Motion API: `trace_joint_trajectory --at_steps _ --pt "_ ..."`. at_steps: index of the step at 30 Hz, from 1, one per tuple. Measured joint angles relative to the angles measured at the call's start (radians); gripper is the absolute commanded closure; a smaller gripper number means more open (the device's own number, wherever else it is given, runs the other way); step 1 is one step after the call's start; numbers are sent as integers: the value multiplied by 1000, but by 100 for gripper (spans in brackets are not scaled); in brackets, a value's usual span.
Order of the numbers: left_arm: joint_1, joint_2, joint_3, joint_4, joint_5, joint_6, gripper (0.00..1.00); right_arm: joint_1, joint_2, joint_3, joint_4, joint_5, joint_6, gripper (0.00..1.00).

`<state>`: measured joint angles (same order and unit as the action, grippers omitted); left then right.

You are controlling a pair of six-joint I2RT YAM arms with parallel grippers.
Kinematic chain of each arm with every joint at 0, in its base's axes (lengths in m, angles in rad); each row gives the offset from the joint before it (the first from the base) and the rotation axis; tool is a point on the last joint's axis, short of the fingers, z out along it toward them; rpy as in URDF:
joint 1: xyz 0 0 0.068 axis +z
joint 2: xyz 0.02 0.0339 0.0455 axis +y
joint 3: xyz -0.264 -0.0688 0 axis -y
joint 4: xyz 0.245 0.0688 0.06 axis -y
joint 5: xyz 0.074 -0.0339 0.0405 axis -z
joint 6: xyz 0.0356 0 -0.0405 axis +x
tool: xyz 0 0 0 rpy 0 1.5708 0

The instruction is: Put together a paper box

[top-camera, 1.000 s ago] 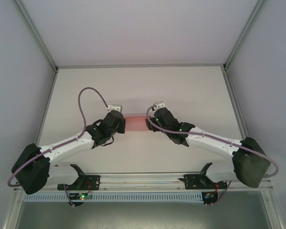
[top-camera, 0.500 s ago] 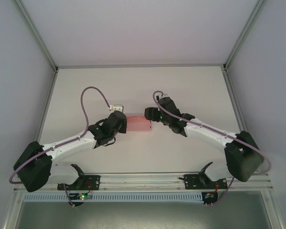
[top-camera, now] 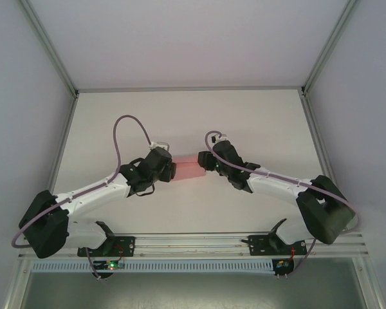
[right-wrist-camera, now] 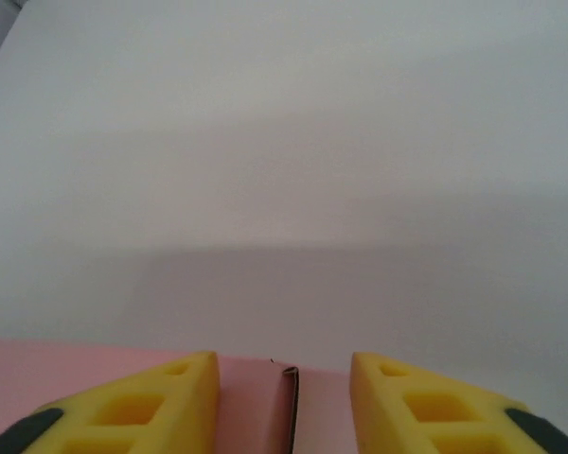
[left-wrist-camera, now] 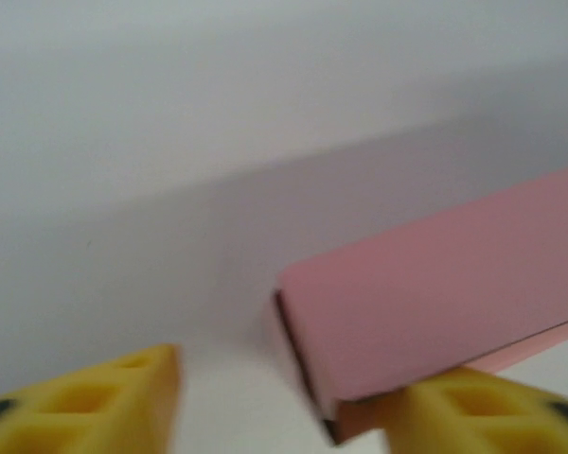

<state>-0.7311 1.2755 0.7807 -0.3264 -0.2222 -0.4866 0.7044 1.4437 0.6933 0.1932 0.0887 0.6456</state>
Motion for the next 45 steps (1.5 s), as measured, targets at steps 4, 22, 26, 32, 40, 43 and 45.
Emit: trace_joint_trajectory --at_steps 4,22,26,32,40,43,45 --pt "-8 -60 63 -146 50 11 0 10 26 -3 58 -1 18 67" --pt "412 86 -69 219 668 -313 41 13 67 -2 121 -8 37 76" --pt "412 69 -148 372 720 -341 47 12 69 -28 169 -14 37 81" --pt "412 25 -248 515 723 -390 81 5 119 -109 406 -31 -8 95" --pt "417 69 -269 626 702 -415 100 4 210 -223 776 -15 -63 100" --pt "417 89 -254 637 706 -407 100 4 204 -226 779 -1 -74 100" --pt "417 93 -238 618 708 -394 95 -2 185 -197 713 -2 -84 100"
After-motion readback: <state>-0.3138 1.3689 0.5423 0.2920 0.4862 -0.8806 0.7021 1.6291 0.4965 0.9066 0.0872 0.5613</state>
